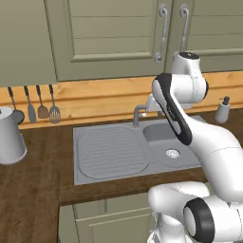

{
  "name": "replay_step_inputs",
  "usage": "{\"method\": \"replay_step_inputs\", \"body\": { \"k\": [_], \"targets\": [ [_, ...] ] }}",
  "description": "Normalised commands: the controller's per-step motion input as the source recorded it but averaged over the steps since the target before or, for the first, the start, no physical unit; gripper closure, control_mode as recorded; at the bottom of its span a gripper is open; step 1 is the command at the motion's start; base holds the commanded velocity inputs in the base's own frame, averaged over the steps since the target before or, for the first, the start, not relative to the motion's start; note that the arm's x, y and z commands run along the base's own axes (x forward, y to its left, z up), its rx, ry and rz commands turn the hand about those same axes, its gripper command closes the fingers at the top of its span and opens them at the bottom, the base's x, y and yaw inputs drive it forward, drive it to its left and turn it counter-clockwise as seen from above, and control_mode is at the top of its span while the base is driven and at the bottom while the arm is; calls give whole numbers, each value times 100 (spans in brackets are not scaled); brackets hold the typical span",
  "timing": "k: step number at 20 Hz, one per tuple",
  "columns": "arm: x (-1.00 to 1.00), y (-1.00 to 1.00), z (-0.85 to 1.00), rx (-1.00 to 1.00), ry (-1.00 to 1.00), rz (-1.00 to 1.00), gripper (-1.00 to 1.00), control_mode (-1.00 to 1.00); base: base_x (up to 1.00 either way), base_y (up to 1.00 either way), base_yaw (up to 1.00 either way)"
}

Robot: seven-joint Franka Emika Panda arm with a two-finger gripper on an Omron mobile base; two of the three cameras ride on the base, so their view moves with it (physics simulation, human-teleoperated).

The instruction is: Navigate to the toaster oven.

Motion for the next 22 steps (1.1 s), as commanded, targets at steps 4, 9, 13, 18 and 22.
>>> {"method": "replay_step_inputs", "body": {
  "k": [4, 9, 13, 18, 22],
  "targets": [
    [0, 0, 0, 0, 0, 0, -100, 100, -9, 0, 0],
    [0, 0, 0, 0, 0, 0, -100, 100, -10, 0, -20],
    [0, 0, 0, 0, 0, 0, -100, 100, -6, -1, -56],
    [0, 0, 0, 0, 0, 0, -100, 100, 0, -1, -78],
    [0, 0, 0, 0, 0, 0, -100, 100, 0, -6, -87]
  ]
}}
